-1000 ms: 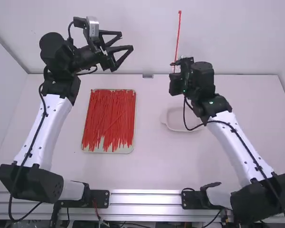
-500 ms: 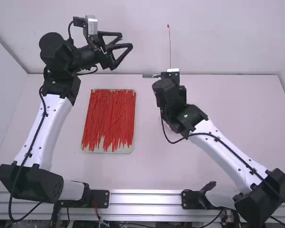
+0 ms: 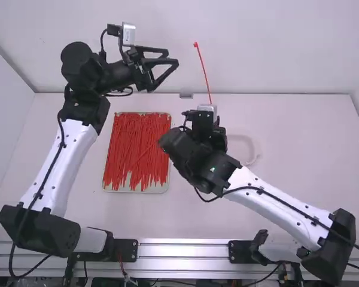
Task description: Fasten the cable tie
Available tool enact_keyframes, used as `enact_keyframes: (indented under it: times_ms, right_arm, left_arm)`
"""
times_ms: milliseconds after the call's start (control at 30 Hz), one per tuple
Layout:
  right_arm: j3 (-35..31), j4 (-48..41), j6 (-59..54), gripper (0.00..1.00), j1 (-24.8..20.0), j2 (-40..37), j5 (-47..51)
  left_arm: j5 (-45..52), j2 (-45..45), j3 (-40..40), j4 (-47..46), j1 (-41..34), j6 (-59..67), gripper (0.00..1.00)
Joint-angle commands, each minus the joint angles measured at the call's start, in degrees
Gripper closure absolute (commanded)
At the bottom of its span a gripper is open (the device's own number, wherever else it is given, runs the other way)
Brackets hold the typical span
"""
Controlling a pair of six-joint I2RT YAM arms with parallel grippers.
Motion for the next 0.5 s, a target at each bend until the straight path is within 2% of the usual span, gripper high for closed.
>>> enact_keyframes:
  times_ms: [0, 133, 467]
  right_arm:
    - [2.23, 0.13, 1.33, 1.00, 0.94, 0.00, 4.66]
    - [2.25, 0.44, 3.13, 1.00, 0.94, 0.00, 6.23]
    - [2.23, 7.58, -3.65, 1.00, -2.32, 0.00, 5.88]
  left_arm:
    - [1.07, -0.63, 1.27, 0.35, -1.01, 0.22, 0.01]
    - [0.98, -0.63, 1.27, 0.44, -1.25, 0.22, 0.01]
    - [0.50, -0.96, 1.27, 1.31, -0.85, 0.48, 0.01]
